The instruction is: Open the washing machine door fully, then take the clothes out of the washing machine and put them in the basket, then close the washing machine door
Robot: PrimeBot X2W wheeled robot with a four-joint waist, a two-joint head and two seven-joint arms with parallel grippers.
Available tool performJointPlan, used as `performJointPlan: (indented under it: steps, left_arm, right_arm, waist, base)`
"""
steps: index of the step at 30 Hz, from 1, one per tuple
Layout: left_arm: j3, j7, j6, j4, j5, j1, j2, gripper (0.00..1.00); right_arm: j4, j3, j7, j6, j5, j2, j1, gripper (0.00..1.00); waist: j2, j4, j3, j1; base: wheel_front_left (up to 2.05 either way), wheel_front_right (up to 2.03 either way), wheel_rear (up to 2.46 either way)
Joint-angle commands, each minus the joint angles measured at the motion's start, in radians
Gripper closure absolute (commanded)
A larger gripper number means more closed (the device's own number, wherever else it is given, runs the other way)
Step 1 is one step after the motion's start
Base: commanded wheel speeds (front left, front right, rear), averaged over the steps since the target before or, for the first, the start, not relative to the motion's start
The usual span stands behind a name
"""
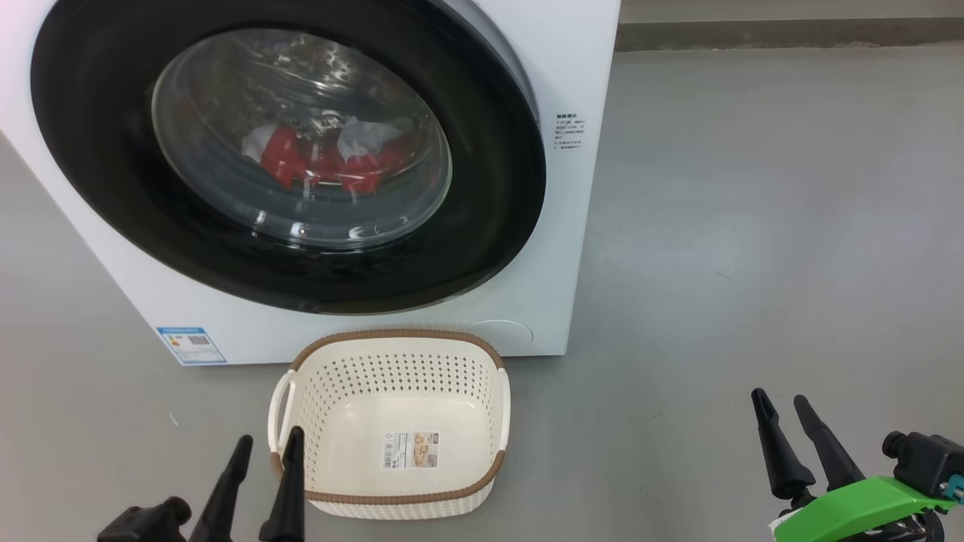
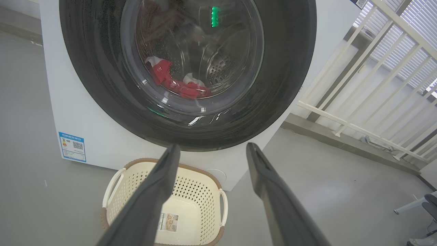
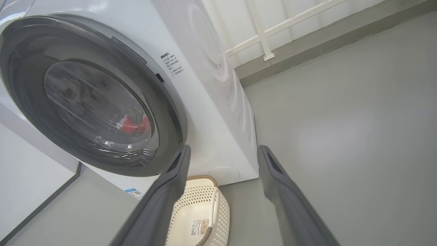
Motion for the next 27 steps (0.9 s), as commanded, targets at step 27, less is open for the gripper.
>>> performJointPlan:
  steps: [27]
  left_arm:
    - [0.041, -0.091, 0.015, -0.045, 0.309, 0.000, 0.018, 0.00]
  right_arm:
    - [-0.035, -0.008, -0.091, 0.000, -0.282, -0.033, 0.019, 0.00]
  waist:
    - [-0.0001, -0.007, 0.012, 0.0000]
  base:
    - [0.00, 0.00, 0.00]
